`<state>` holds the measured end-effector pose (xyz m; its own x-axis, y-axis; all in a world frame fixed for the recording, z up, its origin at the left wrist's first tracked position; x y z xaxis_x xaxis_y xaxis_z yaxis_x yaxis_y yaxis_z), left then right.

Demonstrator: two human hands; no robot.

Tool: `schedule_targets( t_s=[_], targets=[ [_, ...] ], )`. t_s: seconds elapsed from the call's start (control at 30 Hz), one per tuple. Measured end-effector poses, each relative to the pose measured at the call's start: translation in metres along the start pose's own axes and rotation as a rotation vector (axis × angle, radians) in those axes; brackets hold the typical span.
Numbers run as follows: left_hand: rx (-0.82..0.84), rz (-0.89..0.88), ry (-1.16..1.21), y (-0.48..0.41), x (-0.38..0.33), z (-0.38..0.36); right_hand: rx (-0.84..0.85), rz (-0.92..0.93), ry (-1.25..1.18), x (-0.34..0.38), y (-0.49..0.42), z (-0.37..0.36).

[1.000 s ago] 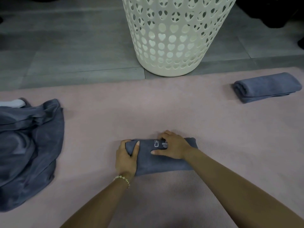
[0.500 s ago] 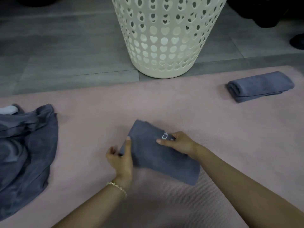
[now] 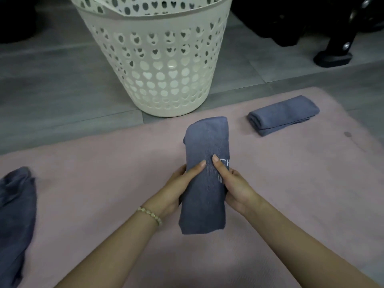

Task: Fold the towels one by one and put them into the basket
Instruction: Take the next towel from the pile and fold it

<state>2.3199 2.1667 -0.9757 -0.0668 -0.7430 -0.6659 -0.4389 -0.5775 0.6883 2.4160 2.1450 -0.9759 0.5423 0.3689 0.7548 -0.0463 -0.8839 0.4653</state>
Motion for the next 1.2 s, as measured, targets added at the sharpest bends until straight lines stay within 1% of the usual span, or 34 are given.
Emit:
schedule_targets(
  t_s=[0.03,0.07,0.1,0.2,0.23,0.27,0.33,0.37,0.43,0.5,0.6,0.67,0.7,0.77,0.8,0.83,0.87,0.93,0.97,1.1,1.17,1.2],
  targets=[
    [0.073,0.036,-0.012,-0.003,-0.001,-0.009,0.001,0.005,-0.011,0.004,0.002,0.005],
    [0.102,0.042,-0.033,-0.007,-0.003,-0.015,-0.005,0.015,-0.012,0.009,0.004,0.012],
    [0.085,0.024,-0.052,-0.013,-0.008,-0.017,-0.019,0.033,0.005,0.015,0.005,0.019],
    [-0.068,-0.076,-0.083,-0.027,-0.027,-0.019,-0.118,0.101,0.145,0.034,0.005,0.049],
    [-0.089,-0.096,-0.092,-0.031,-0.033,-0.024,-0.131,0.110,0.192,0.039,0.006,0.058],
    [-0.081,-0.099,-0.102,-0.037,-0.037,-0.030,-0.101,0.098,0.217,0.043,0.006,0.063],
    [-0.010,-0.066,-0.154,-0.047,-0.043,-0.048,0.031,0.032,0.134,0.044,0.007,0.064],
    [0.034,-0.050,-0.201,-0.051,-0.046,-0.059,0.064,0.004,0.058,0.046,0.008,0.066],
    [0.070,-0.047,-0.304,-0.060,-0.052,-0.076,0.076,-0.004,-0.047,0.052,0.008,0.076],
    [0.026,-0.111,-0.394,-0.073,-0.063,-0.091,0.057,0.034,-0.065,0.057,0.004,0.091],
    [-0.126,-0.300,-0.605,-0.097,-0.080,-0.105,-0.050,0.080,-0.055,0.063,-0.004,0.124],
    [-0.250,-0.372,-0.779,-0.118,-0.081,-0.099,-0.204,0.113,-0.035,0.069,-0.008,0.156],
    [-0.294,-0.383,-0.907,-0.128,-0.076,-0.094,-0.295,0.142,-0.033,0.074,-0.009,0.174],
    [-0.381,-0.391,-1.241,-0.147,-0.067,-0.083,-0.439,0.219,-0.061,0.091,-0.012,0.206],
    [-0.430,-0.381,-1.377,-0.157,-0.063,-0.076,-0.487,0.264,-0.081,0.102,-0.015,0.221],
    [-0.464,-0.335,-1.474,-0.166,-0.058,-0.067,-0.521,0.306,-0.097,0.115,-0.018,0.233],
    [-0.461,-0.249,-1.537,-0.176,-0.048,-0.057,-0.548,0.344,-0.095,0.129,-0.022,0.245],
    [-0.377,-0.093,-1.587,-0.189,-0.021,-0.045,-0.587,0.392,-0.059,0.157,-0.032,0.266],
    [-0.354,-0.065,-1.613,-0.193,-0.010,-0.042,-0.607,0.401,-0.036,0.168,-0.039,0.277],
    [-0.372,-0.045,-1.684,-0.200,-0.002,-0.036,-0.607,0.403,0.001,0.189,-0.072,0.306],
    [-0.370,-0.034,-1.697,-0.200,-0.004,-0.036,-0.629,0.371,0.002,0.176,-0.088,0.316],
    [-0.368,-0.038,-1.702,-0.200,-0.005,-0.037,-0.672,0.358,-0.006,0.165,-0.093,0.324]
  ],
)
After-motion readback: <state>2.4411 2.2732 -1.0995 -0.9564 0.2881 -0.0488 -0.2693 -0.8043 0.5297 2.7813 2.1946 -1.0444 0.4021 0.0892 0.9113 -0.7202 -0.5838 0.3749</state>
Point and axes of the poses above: each hand's wrist, its own y-axis away from the middle knuckle, its own z-axis out of the back of the hand, x = y × z, the point moved 9 cm from there along -y, towards the middle knuckle, and after that the axes turned 9 degrees about z, right-handed, at the moved point
